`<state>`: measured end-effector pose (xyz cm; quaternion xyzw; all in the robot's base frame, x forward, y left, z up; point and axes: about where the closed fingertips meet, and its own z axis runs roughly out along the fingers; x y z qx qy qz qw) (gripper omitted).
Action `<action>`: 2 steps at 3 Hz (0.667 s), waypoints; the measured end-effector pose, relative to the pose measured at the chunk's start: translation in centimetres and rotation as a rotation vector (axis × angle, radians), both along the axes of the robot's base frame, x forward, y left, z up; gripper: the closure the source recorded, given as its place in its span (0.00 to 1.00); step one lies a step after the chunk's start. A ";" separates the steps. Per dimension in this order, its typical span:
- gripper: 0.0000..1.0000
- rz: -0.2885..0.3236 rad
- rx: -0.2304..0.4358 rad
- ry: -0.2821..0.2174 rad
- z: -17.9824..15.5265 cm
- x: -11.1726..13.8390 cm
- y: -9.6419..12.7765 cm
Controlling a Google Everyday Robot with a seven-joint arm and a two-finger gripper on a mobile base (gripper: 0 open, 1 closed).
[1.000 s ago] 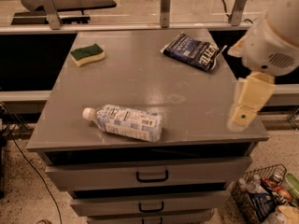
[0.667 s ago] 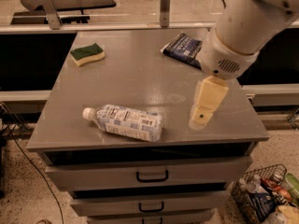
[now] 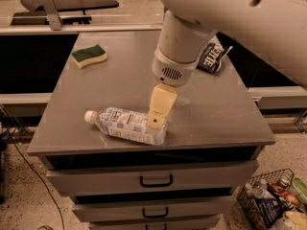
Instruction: Place blue plastic bottle upright
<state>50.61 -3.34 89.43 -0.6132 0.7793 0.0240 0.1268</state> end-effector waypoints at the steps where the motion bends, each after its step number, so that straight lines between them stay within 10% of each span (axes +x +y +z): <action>1: 0.00 -0.003 0.013 0.056 -0.9 -0.3 3.1; 2: 0.00 -0.011 0.037 0.090 -2.0 -0.9 5.4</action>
Offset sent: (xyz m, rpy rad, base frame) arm -0.0189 0.0864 -0.0390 0.0729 0.1408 -0.0252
